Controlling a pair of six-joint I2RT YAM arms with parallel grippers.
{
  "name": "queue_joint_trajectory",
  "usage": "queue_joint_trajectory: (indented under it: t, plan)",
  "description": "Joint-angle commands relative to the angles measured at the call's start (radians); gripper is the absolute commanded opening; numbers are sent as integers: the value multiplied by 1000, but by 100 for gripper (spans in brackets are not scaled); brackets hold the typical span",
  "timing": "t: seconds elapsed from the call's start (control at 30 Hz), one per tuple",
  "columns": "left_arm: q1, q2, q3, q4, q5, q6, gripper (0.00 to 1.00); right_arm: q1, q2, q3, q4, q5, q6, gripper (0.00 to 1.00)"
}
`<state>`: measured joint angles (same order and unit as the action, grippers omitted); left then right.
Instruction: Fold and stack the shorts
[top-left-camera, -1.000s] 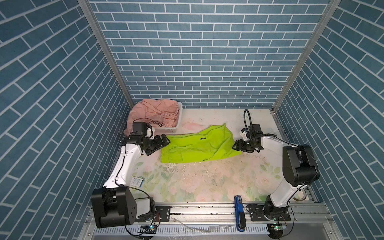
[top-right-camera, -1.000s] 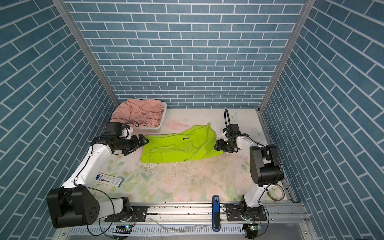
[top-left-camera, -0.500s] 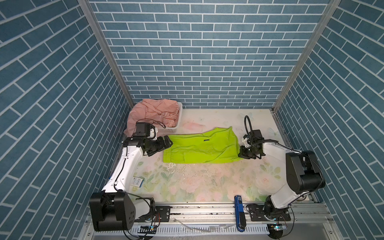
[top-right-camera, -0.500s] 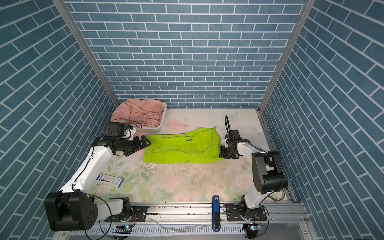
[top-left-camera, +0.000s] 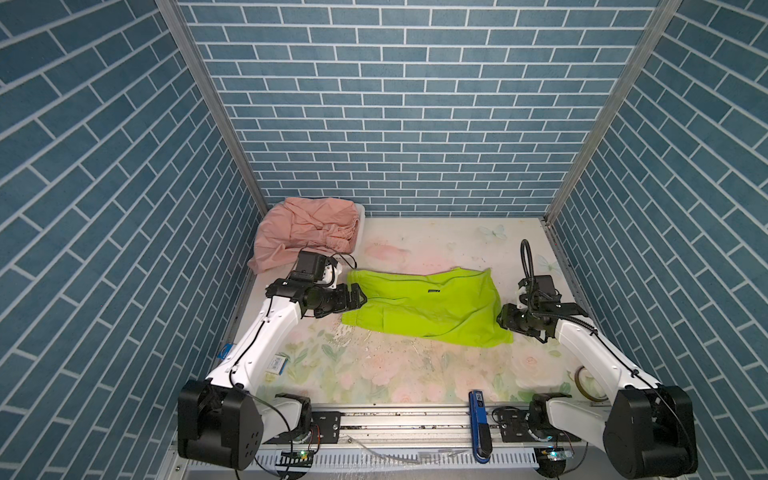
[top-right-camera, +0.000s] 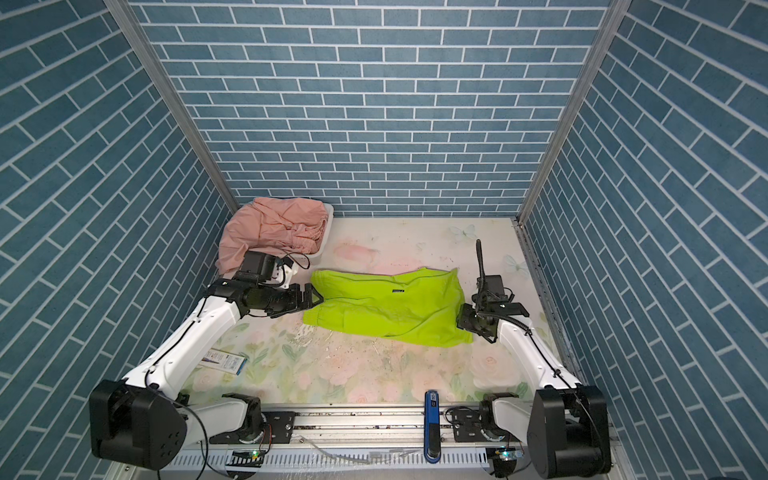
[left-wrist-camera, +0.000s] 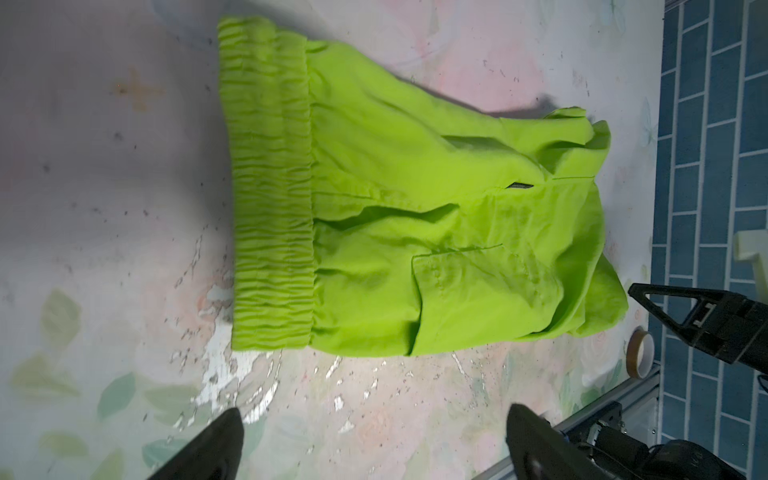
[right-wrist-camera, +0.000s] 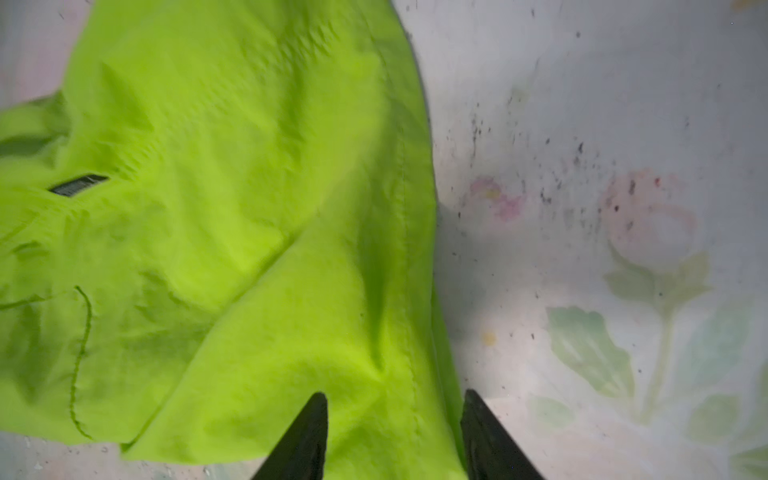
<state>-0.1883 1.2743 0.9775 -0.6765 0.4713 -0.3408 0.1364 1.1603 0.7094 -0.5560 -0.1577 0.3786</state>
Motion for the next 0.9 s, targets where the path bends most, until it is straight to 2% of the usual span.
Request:
queue_joint_trajectory:
  t: [0.0, 0.13, 0.23, 0.47, 0.73, 0.87]
  plan:
    - [-7, 111, 40, 186, 19, 63, 100, 2, 53, 64, 95, 4, -69, 57]
    - [-8, 266, 112, 251, 39, 76, 100, -3, 204, 151, 178, 3, -140, 61]
    - [-17, 350, 142, 303, 5, 84, 100, -13, 324, 218, 243, -39, -168, 63]
    - [-21, 458, 159, 396, 8, 85, 100, -40, 557, 388, 280, -80, -202, 65]
    - [-23, 566, 163, 457, -5, 71, 100, -50, 728, 551, 250, -87, -184, 65]
    - [-23, 572, 156, 418, -32, 71, 100, -50, 796, 641, 148, -128, -160, 61]
